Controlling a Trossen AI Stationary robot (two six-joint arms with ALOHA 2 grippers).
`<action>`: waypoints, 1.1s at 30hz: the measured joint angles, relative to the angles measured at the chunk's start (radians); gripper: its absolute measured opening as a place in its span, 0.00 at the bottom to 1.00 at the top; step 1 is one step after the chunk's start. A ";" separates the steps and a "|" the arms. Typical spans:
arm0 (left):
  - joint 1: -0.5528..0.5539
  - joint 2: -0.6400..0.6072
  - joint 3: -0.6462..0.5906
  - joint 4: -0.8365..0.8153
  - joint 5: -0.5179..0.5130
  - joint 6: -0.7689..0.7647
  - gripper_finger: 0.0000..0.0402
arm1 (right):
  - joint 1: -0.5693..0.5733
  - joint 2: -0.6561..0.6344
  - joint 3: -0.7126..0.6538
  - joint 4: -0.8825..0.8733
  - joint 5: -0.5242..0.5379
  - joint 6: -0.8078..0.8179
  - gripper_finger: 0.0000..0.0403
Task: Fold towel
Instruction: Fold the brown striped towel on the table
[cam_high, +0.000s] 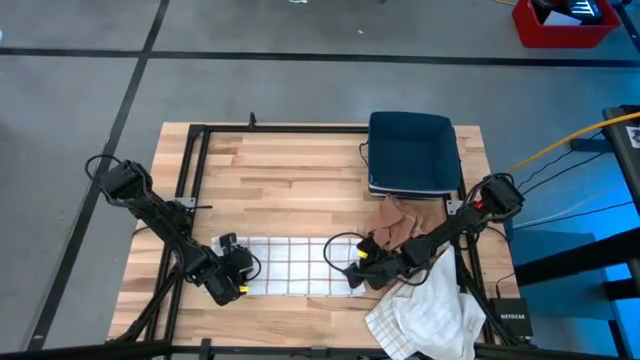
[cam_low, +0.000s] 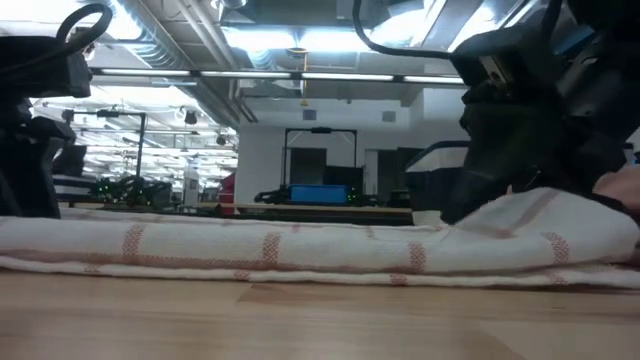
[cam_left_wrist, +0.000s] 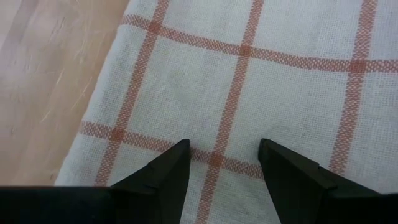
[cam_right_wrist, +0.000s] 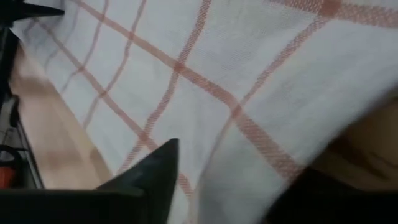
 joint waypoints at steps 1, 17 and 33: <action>0.000 -0.003 0.008 -0.002 0.001 0.014 0.46 | 0.000 0.001 0.000 -0.004 0.001 -0.012 0.44; 0.166 0.014 0.057 0.397 -0.041 0.379 0.44 | -0.001 -0.038 -0.001 -0.064 0.020 -0.112 0.05; 0.358 0.346 0.059 0.860 0.033 0.544 0.38 | -0.004 -0.222 0.199 -0.577 0.016 -0.156 0.03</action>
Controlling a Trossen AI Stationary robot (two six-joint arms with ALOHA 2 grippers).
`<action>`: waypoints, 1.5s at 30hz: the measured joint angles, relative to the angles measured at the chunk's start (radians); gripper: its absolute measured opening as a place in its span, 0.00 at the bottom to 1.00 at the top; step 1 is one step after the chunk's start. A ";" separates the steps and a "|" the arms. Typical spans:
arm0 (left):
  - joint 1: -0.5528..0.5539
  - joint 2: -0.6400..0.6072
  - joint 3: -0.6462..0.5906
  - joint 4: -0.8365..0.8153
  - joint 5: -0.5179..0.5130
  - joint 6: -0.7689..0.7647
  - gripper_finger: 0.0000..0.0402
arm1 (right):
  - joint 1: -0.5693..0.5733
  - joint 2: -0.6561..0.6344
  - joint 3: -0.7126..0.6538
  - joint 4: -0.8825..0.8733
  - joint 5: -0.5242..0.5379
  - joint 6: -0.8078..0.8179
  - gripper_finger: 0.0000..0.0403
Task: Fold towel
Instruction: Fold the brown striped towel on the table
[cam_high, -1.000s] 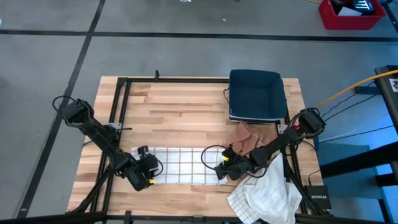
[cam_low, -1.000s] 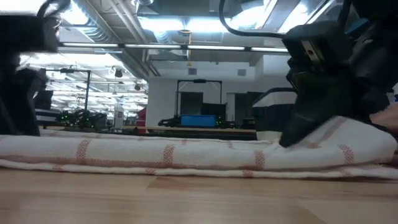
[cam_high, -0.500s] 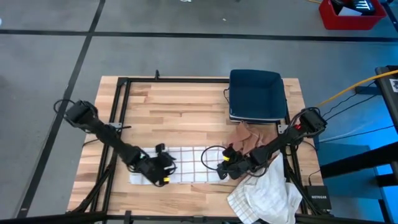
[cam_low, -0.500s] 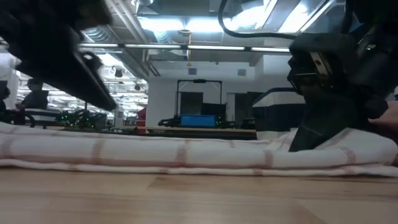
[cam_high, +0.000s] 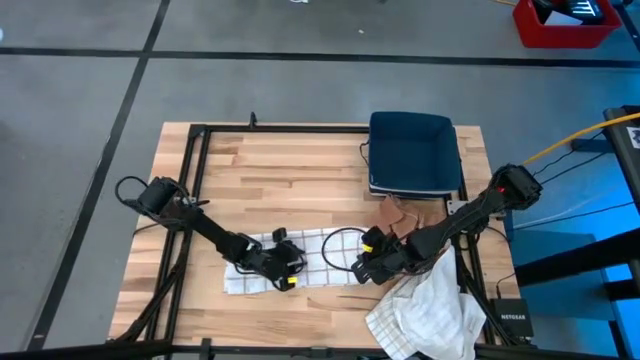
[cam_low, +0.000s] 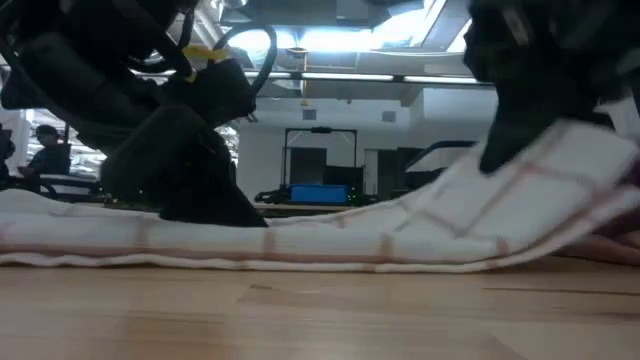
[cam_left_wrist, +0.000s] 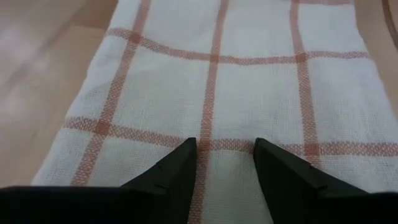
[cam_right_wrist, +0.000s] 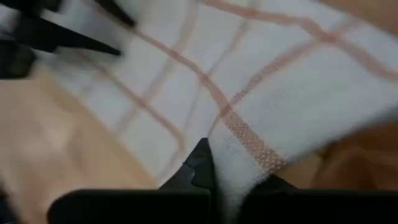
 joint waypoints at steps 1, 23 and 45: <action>0.004 0.001 0.000 0.007 0.000 0.005 0.38 | -0.004 -0.002 0.025 -0.006 -0.001 -0.016 0.03; -0.071 -0.317 0.020 -0.433 0.017 -0.069 0.39 | -0.109 0.041 0.256 -0.032 0.044 -0.311 0.04; 0.033 -0.044 -0.031 0.012 0.006 -0.004 0.39 | -0.146 0.009 0.293 0.011 -0.037 -0.415 0.04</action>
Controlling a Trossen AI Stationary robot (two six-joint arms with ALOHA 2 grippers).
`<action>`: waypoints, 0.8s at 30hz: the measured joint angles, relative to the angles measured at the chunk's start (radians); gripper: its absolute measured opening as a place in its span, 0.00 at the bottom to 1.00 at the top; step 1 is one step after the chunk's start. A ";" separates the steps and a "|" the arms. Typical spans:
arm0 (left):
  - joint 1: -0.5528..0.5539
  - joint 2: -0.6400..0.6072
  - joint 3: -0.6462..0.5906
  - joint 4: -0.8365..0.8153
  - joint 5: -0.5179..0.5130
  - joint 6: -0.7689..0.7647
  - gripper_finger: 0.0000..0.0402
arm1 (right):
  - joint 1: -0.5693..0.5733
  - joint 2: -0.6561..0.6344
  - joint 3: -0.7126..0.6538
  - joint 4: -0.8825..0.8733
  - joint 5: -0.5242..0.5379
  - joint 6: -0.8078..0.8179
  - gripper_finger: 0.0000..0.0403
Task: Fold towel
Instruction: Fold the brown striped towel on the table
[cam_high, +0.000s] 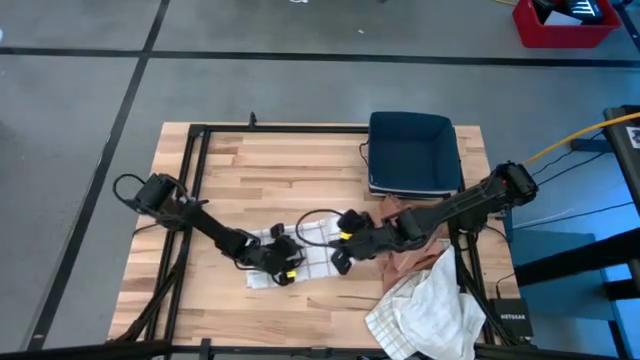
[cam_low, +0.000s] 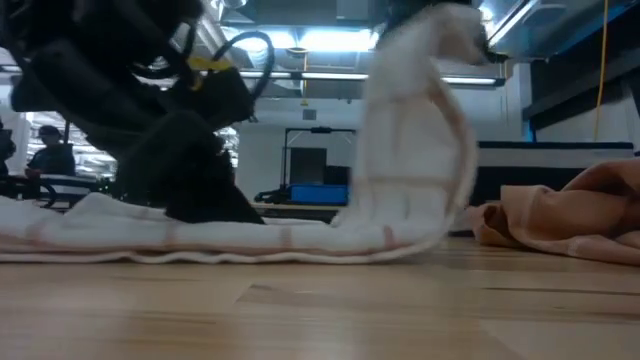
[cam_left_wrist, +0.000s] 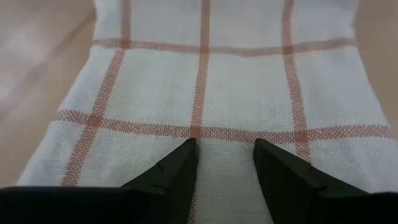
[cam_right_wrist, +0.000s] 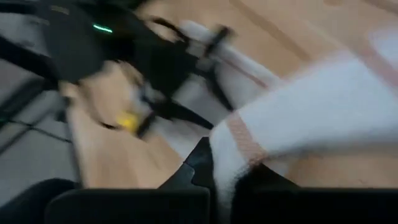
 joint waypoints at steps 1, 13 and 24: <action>0.007 0.000 0.005 -0.003 0.000 0.000 0.39 | -0.009 0.009 0.000 0.047 -0.019 -0.025 0.04; -0.065 -0.338 0.021 -0.375 0.020 -0.058 0.39 | -0.051 0.144 -0.001 0.278 -0.084 -0.088 0.04; -0.313 -0.456 -0.078 -0.736 0.009 -0.465 0.39 | -0.056 0.301 -0.001 0.589 -0.096 -0.053 0.04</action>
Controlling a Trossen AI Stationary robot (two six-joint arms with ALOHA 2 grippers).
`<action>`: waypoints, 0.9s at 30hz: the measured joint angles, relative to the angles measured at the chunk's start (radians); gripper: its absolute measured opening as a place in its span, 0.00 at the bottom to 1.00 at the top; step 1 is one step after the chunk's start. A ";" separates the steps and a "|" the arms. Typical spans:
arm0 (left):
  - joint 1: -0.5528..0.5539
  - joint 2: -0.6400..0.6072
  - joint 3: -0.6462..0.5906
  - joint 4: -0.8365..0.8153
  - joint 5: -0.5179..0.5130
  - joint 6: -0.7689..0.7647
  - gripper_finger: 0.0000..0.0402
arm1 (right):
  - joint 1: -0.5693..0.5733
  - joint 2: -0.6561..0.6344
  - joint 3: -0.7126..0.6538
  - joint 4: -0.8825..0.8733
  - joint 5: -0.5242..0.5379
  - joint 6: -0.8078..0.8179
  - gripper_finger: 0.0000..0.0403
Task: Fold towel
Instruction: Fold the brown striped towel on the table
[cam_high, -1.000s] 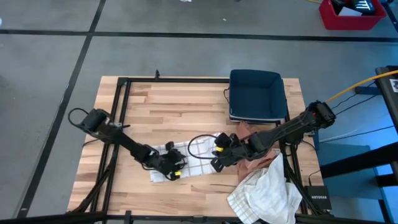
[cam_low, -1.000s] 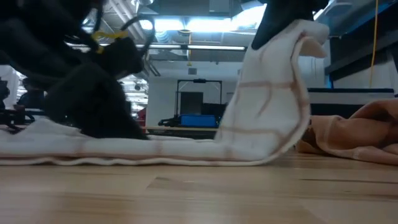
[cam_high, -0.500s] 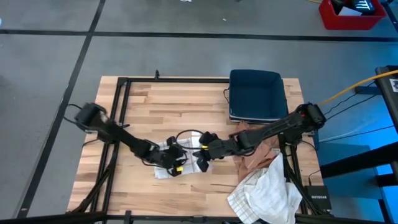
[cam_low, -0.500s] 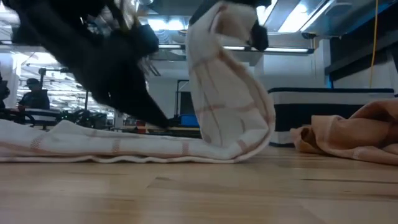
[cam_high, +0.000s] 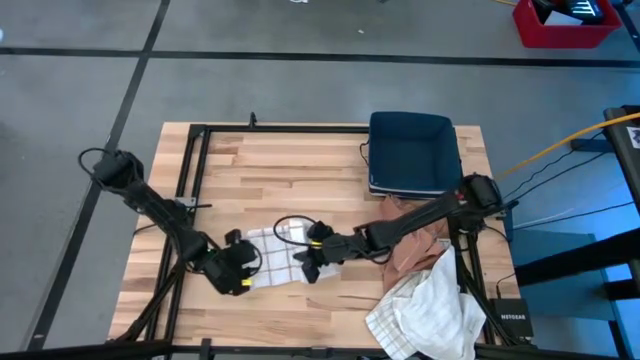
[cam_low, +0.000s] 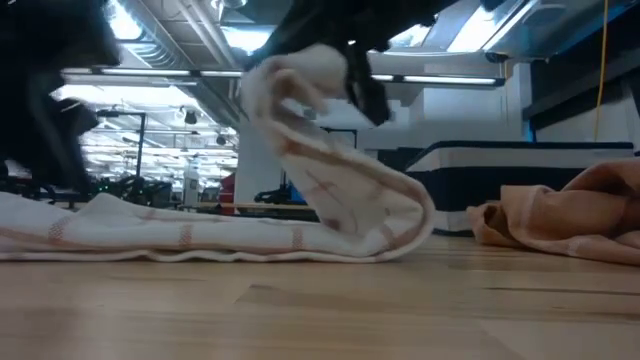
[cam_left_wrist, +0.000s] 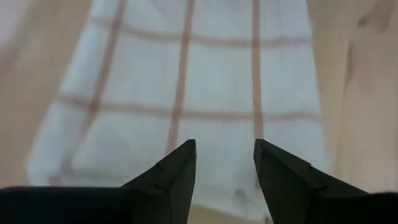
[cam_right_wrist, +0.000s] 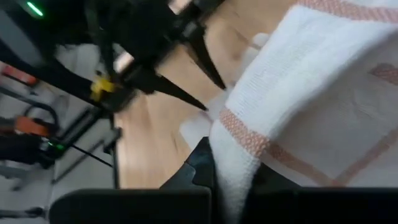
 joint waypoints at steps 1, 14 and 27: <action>-0.013 0.005 -0.019 0.010 -0.009 -0.028 0.39 | -0.001 0.014 0.000 0.031 -0.003 0.006 0.04; -0.040 0.011 -0.125 0.168 -0.101 -0.067 0.39 | -0.040 0.215 0.175 0.123 -0.039 0.026 0.05; -0.041 0.003 -0.113 0.158 -0.091 -0.058 0.39 | -0.043 0.302 0.273 0.072 -0.052 0.022 0.05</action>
